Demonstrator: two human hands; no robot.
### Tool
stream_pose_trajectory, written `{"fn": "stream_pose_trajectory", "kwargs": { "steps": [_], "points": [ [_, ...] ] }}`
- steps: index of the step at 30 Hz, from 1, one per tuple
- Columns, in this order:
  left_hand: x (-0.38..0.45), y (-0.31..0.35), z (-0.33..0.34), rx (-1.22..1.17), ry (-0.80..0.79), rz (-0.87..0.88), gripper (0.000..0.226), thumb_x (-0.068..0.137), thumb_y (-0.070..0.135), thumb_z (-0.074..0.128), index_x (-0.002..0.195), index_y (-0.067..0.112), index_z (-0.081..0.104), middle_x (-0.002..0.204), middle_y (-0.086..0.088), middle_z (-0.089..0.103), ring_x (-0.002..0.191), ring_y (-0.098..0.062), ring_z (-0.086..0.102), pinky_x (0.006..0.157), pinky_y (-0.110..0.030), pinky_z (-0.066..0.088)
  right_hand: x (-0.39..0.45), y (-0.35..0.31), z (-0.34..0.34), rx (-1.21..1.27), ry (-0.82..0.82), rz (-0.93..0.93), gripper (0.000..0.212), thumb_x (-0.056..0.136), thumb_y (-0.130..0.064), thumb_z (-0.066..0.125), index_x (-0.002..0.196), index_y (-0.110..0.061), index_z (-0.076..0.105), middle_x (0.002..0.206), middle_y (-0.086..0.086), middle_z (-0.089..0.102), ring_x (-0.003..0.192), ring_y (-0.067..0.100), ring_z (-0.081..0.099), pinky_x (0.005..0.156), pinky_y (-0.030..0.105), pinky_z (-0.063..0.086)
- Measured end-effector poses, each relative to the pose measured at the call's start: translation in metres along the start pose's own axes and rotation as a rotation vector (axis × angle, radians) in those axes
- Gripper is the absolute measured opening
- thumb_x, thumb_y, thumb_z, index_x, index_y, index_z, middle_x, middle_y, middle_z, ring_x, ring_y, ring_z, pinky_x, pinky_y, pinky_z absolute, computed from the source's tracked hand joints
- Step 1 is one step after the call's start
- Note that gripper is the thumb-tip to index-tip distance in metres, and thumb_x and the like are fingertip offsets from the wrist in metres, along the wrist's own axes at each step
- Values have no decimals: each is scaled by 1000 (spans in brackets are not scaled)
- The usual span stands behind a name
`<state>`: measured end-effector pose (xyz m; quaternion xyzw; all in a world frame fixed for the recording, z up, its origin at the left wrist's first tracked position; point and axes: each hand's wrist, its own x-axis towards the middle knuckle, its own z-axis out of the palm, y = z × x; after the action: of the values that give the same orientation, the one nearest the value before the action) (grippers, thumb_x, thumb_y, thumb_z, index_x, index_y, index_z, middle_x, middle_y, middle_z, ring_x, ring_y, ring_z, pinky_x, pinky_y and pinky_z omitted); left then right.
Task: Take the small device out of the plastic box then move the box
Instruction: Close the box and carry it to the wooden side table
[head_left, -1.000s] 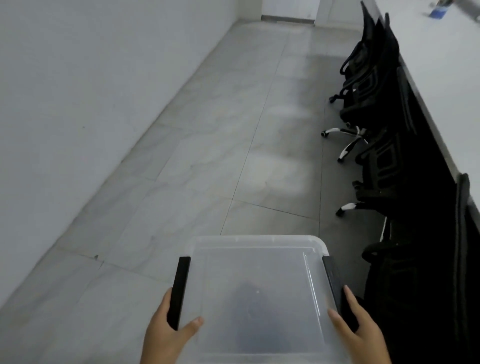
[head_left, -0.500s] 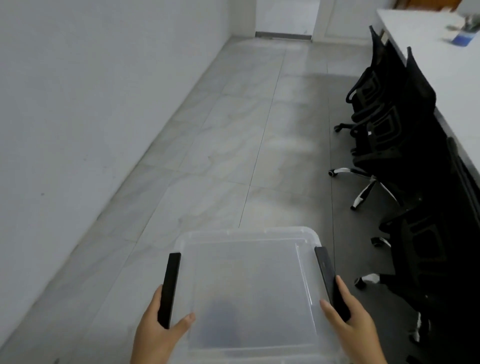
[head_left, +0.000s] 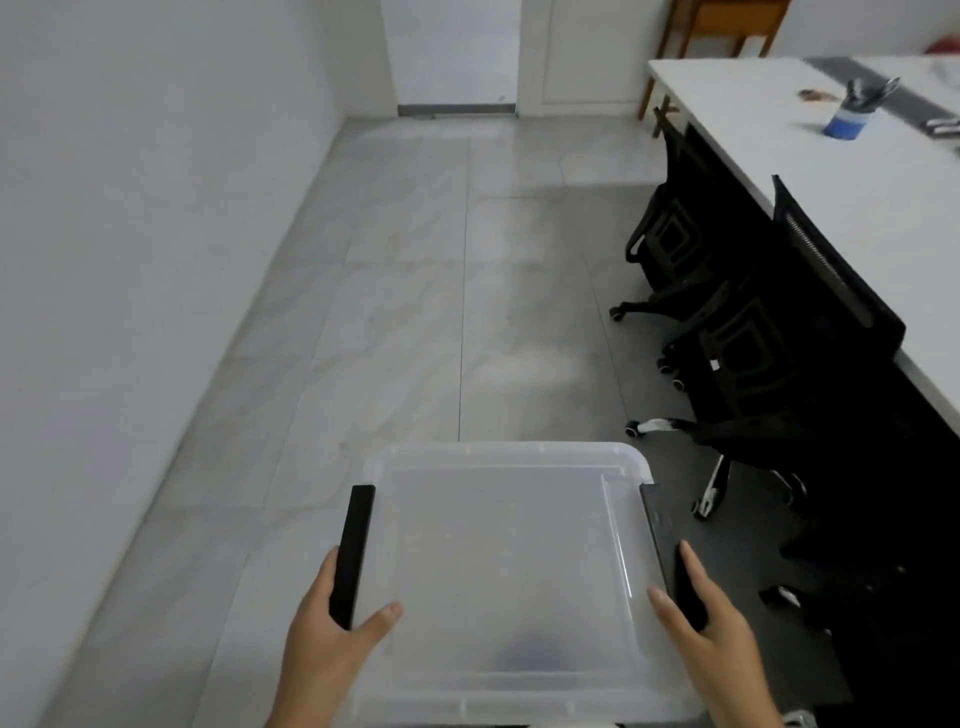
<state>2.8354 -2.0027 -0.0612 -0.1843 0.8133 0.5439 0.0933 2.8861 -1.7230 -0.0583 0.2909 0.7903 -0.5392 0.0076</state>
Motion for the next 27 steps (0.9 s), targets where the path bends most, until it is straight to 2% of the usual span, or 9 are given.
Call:
{"fn": "stream_pose_trajectory", "kwargs": {
  "steps": [4,8,11,14,16,19,23,27],
  "points": [
    [113,48,46,6,-27,-15,77,66,4,74,133,13,37,127,-13,52,114,-27,48,98,-37,36,121,-33,14,-29,23,34,60,79,-4,62,133,-10,39,133,18,50,125,26,43,101,32,32],
    [220,117,85,-22,18,-22,76,67,2,73,133,12,37,131,-14,51,118,-29,47,99,-37,35,251,-95,18,-20,2,-9,59,80,-4,62,133,-9,38,130,18,52,110,12,42,96,27,31],
    [292,168,105,-35,44,-17,76,67,1,73,133,12,37,132,-13,50,119,-29,46,98,-36,34,334,-145,23,-19,-21,-38,59,80,-3,61,133,-10,38,135,13,48,113,8,37,101,27,28],
    [357,209,119,-38,73,-39,77,67,1,73,133,14,37,132,-12,49,121,-29,45,98,-36,33,404,-184,34,-11,-46,-32,59,80,-4,61,134,-12,38,124,5,50,113,7,36,100,26,28],
    [403,230,130,-29,92,-51,77,66,1,73,133,14,38,130,-12,50,116,-28,47,97,-35,34,453,-204,46,-17,-50,-20,60,80,-4,61,134,-11,37,117,2,49,111,8,37,99,26,29],
    [482,260,148,-42,117,-54,76,65,-3,73,131,11,40,126,-15,52,105,-23,48,90,-33,34,532,-232,69,-16,-40,-2,60,80,-5,61,135,-12,37,124,9,52,114,14,42,101,30,31],
    [610,312,163,-34,82,-25,77,65,1,74,133,12,39,130,-13,51,117,-29,47,98,-37,35,645,-290,103,-2,1,-19,59,80,-4,61,134,-11,37,128,12,51,110,11,41,98,28,31],
    [716,384,174,-23,44,37,73,66,-1,73,130,14,41,112,-6,53,101,-19,46,90,-33,36,739,-349,121,54,40,5,60,79,-4,62,134,-12,38,130,11,51,110,9,39,97,26,29]
  ]
}}
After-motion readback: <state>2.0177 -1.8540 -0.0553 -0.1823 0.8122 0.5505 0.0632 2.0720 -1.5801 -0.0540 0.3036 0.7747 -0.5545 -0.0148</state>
